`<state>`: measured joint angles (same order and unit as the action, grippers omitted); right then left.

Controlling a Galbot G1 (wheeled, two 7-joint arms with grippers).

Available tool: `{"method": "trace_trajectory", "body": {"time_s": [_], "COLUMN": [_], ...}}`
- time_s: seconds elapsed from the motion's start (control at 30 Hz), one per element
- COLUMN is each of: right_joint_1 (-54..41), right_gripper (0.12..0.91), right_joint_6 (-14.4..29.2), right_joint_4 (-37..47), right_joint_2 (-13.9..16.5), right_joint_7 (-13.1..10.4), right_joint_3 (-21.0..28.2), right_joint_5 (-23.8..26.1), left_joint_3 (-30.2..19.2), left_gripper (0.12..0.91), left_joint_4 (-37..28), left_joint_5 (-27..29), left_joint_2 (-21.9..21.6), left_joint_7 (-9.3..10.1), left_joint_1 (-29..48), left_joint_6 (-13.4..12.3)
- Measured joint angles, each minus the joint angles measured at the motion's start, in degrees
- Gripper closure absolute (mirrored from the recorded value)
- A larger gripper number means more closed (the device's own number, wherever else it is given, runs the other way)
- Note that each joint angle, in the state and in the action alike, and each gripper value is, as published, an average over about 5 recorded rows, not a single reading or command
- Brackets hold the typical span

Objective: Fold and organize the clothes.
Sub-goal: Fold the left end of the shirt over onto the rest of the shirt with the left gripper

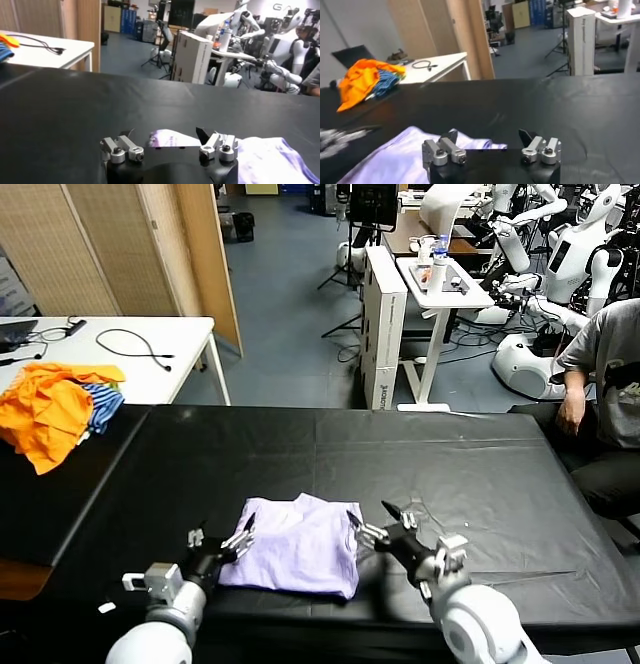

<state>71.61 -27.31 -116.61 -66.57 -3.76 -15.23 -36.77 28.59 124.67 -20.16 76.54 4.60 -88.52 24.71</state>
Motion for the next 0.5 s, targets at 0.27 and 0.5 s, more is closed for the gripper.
{"method": "trace_trajectory", "body": {"time_s": [0.27, 0.5], "right_joint_1": [-2.87, -2.55], "right_gripper": [0.198, 0.436], "right_joint_6": [-0.36, -0.41], "right_joint_4": [5.63, 6.52], "right_joint_2": [-2.62, -2.79], "right_joint_7": [1.10, 1.83], "right_joint_3": [1.64, 1.76], "right_joint_5": [-0.25, 0.52], "left_joint_3": [-0.09, 0.13], "left_gripper": [0.123, 0.123], "left_joint_4": [-0.10, -0.10], "left_joint_5": [0.33, 0.42], "left_joint_2": [0.33, 0.50], "left_joint_7": [0.03, 0.08], "left_joint_1": [-0.48, -0.87], "left_joint_6": [-0.08, -0.21]}}
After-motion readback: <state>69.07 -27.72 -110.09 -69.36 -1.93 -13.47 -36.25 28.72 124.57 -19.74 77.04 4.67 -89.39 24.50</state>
